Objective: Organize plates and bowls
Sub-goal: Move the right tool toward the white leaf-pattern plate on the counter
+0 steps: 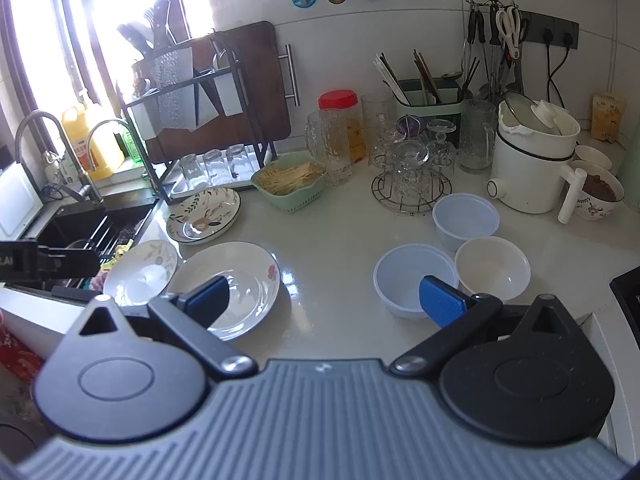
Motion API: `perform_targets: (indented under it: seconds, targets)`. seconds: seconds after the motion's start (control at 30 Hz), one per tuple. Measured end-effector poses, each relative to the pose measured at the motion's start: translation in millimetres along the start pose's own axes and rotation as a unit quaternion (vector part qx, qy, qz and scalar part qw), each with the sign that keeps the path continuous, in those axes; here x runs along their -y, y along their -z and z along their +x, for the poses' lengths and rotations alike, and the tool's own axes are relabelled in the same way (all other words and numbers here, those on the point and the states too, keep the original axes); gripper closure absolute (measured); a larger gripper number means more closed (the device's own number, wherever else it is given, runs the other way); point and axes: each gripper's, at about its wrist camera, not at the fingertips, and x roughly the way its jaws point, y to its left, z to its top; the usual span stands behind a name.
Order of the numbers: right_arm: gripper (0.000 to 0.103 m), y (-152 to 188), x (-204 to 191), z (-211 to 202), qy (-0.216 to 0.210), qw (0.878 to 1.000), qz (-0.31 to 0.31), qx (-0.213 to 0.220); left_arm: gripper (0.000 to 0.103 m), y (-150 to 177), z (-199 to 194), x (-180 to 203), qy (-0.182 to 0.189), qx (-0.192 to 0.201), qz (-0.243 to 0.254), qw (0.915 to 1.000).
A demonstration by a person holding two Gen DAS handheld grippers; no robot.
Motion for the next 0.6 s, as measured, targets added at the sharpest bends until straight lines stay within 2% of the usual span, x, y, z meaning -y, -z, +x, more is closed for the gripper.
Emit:
perform_targets:
  seconds: [0.17,0.33,0.53,0.6]
  targets:
    - [0.000,3.4,0.5,-1.6,0.000,1.000,0.002,-0.004,0.003,2.2,-0.8,1.8,0.003,-0.004,0.002,1.0000]
    - [0.000,4.6,4.0,-3.7,-0.020,1.000,0.005,-0.005,0.003,6.0,-0.9,5.3,0.013,-0.009,0.007,0.9999]
    - [0.000,6.0,3.3,-5.2,-0.017,1.000,0.000,-0.001,0.003,16.7,2.1,6.9,0.006,-0.022,0.010,0.9997]
    - [0.000,7.0,4.9,-4.5,-0.027,1.000,0.000,-0.004,0.003,18.7,3.6,6.3,0.000,-0.026,0.008,0.9996]
